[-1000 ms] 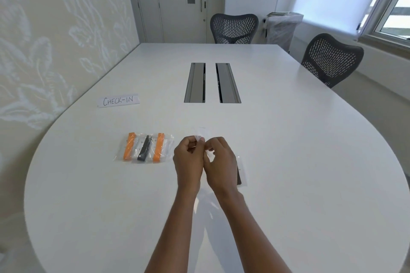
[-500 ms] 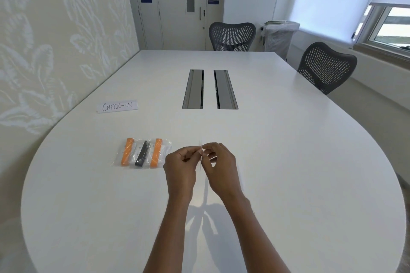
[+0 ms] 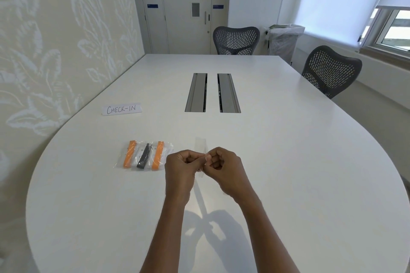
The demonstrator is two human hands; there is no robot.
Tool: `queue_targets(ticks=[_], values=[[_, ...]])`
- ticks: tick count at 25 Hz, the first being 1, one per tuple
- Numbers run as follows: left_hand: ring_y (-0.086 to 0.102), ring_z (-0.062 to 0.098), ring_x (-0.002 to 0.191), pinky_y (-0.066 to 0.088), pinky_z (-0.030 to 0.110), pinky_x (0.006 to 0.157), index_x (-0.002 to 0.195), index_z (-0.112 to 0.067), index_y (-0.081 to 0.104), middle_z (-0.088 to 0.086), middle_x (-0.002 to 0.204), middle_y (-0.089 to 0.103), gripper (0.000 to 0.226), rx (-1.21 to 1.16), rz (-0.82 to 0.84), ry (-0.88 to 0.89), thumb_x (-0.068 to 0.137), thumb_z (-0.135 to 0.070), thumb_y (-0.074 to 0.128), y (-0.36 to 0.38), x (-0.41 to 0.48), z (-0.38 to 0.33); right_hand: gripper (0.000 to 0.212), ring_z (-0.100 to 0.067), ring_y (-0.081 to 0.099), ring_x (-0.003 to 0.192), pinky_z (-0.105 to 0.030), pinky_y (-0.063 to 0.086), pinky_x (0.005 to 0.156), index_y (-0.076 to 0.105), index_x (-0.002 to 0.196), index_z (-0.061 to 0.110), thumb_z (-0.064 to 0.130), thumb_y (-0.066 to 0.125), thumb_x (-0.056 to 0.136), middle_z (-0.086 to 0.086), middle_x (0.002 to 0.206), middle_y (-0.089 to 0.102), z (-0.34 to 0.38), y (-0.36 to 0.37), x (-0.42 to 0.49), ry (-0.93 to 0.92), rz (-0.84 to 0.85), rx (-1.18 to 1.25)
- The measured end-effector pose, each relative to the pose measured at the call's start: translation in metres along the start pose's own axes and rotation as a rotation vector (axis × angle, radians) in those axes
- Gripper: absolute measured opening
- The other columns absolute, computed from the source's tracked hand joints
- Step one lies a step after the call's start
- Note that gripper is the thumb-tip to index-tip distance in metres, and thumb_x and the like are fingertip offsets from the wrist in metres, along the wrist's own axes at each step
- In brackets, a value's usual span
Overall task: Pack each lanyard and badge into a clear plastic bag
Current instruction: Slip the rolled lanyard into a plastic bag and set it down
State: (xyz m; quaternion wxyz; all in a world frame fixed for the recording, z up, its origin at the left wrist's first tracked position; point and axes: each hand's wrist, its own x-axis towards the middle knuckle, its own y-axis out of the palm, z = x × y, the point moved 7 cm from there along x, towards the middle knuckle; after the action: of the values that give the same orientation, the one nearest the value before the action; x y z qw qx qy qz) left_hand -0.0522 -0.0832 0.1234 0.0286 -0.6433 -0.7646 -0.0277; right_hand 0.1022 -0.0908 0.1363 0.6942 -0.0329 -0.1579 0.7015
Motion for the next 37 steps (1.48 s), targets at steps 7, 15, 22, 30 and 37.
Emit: queue_targets(ticks=[7,15,22,30,37], values=[[0.072,0.015,0.065,0.061,0.032,0.070,0.079,-0.020,0.082,0.002,0.072,0.079,0.009,0.051,-0.098,0.010,0.084,-0.014,0.087,-0.001,-0.001,0.005,0.018,-0.024,0.075,0.074,-0.042,0.066,0.082,0.080,0.089,0.011,0.001,0.065,0.090,-0.009,0.078,0.079,-0.017,0.003,-0.002,0.171,-0.089,0.178],[0.079,0.018,0.076,0.063,0.033,0.076,0.082,-0.022,0.086,0.001,0.079,0.082,0.011,-0.036,-0.139,-0.060,0.087,-0.012,0.084,0.003,-0.004,0.016,0.012,-0.021,0.077,0.074,-0.042,0.066,0.078,0.079,0.087,0.015,0.007,0.070,0.092,-0.002,0.077,0.079,-0.017,0.001,-0.002,0.182,-0.164,0.089],[0.079,0.022,0.071,0.065,0.039,0.079,0.079,-0.021,0.085,0.002,0.076,0.081,0.009,0.000,-0.124,-0.081,0.086,-0.016,0.086,0.002,0.000,0.015,0.012,-0.025,0.079,0.074,-0.034,0.066,0.075,0.080,0.082,0.008,0.002,0.072,0.088,-0.009,0.074,0.079,-0.024,-0.003,0.003,0.217,-0.129,0.199],[0.075,0.018,0.066,0.063,0.036,0.076,0.091,-0.023,0.082,-0.001,0.066,0.076,0.010,0.116,-0.190,0.034,0.091,-0.013,0.079,-0.002,0.000,0.007,0.005,-0.021,0.075,0.071,-0.034,0.066,0.072,0.072,0.087,0.007,0.005,0.069,0.086,-0.007,0.077,0.076,-0.028,-0.007,0.001,0.275,-0.248,0.159],[0.070,-0.001,0.080,0.051,0.009,0.067,0.097,-0.022,0.081,-0.011,0.091,0.077,0.007,0.346,-0.130,0.199,0.094,-0.016,0.077,0.007,-0.002,-0.011,0.006,-0.009,0.072,0.079,-0.012,0.052,0.066,0.074,0.100,0.014,0.011,0.072,0.096,0.006,0.093,0.077,-0.004,-0.005,0.008,0.076,-0.254,0.028]])
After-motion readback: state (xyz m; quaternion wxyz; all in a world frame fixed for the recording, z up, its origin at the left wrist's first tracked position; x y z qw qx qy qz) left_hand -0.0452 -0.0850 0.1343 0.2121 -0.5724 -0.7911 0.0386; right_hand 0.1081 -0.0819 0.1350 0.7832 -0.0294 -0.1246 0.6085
